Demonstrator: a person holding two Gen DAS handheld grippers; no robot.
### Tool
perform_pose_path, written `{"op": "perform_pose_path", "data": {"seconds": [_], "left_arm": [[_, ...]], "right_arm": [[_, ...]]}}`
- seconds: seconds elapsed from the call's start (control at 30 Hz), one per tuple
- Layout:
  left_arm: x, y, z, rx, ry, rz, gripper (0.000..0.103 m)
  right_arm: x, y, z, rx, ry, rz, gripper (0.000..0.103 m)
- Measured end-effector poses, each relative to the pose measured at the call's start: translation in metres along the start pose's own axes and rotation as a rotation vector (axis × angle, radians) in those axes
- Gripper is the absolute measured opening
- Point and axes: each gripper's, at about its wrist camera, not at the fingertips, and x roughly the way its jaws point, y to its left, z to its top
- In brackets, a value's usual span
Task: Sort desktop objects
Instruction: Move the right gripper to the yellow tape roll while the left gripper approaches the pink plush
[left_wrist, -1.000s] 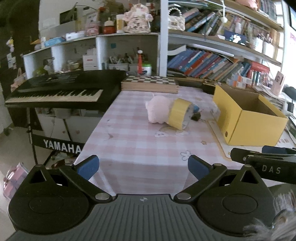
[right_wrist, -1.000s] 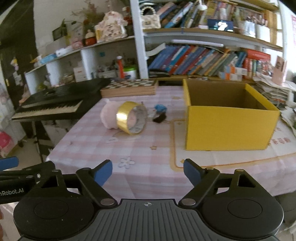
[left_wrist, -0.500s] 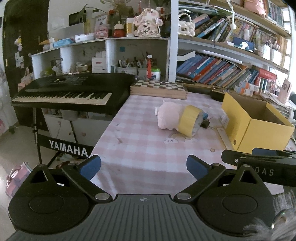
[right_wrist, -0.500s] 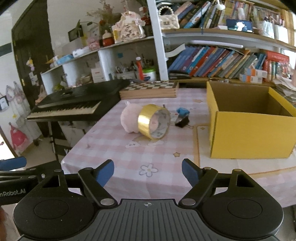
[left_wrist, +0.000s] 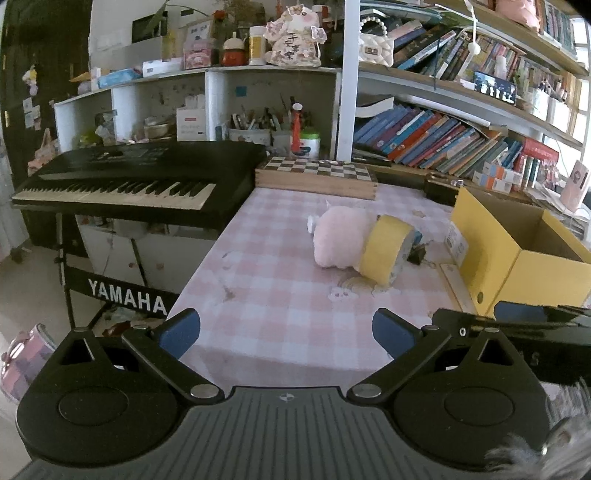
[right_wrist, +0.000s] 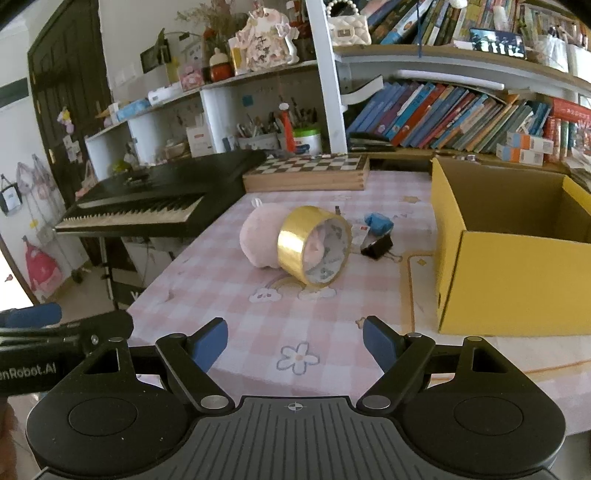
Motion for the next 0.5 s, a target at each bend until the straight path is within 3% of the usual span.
{"op": "perform_pose_path", "data": {"seconds": [0.5], "left_arm": [[0.065, 0.006, 0.035, 0.004, 0.034, -0.01, 0.101]], "right_arm": [[0.065, -0.008, 0.034, 0.024, 0.045, -0.015, 0.082]]}}
